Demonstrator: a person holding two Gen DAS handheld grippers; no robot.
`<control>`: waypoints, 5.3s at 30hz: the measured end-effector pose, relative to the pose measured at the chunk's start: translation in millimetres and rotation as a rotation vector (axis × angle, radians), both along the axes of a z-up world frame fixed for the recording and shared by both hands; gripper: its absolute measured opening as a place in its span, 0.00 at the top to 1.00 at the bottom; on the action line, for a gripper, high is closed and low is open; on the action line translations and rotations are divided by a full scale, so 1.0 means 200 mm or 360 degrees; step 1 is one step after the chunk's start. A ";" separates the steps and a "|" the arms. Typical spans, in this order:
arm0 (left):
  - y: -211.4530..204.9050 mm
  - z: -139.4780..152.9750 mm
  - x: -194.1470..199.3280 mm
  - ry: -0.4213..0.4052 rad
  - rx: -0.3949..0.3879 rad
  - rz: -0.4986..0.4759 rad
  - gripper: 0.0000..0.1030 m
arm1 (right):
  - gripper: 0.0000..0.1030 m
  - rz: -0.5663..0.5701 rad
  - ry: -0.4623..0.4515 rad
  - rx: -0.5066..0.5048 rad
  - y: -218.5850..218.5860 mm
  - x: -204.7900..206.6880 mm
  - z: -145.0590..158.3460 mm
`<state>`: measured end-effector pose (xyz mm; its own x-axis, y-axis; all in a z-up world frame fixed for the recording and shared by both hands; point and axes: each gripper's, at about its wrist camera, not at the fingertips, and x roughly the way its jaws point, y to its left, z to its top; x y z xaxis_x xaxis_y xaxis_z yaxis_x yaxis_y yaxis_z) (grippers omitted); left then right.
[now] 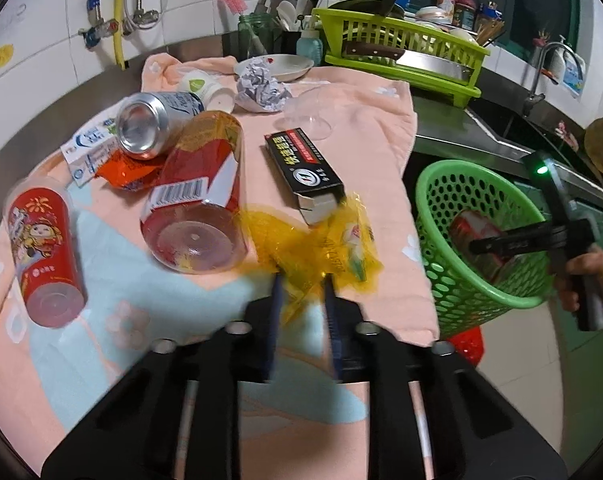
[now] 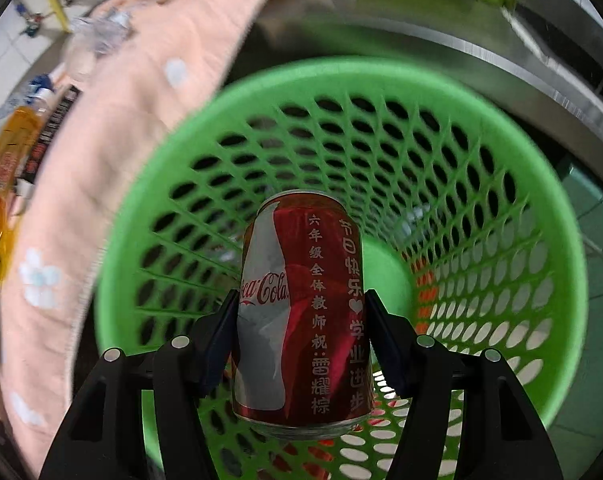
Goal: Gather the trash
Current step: 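Drop the Coca-Cola can into the green basket while the left gripper grasps the chip bag, then carry the yellow chip bag over the green basket and open the left gripper, then grasp the red-labelled bottle with the left gripper while the right gripper grasps the black glue box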
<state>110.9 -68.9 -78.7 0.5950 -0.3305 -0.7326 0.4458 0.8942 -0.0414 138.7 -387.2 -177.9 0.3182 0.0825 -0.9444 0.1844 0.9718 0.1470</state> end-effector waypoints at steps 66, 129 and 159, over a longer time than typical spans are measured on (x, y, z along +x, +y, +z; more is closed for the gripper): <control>-1.15 -0.09 -0.18 0.0297 -0.0163 -0.0713 0.65 | 0.32 -0.0202 -0.0373 -0.0188 -0.43 -0.48 0.63; 0.07 0.05 0.69 0.0256 0.0027 0.0274 0.37 | 0.32 0.0421 -0.0405 -0.0106 0.64 0.22 0.69; 0.34 0.23 0.26 0.0069 -0.0237 0.0308 0.39 | 0.39 0.0443 -0.0189 -0.0110 1.09 0.72 0.46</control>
<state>162.0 -0.6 -32.3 0.6268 -0.3199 -0.7105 0.2618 0.9453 -0.1947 283.0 -170.1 -85.8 0.4011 0.1186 -0.9083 -0.1047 0.9910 0.0832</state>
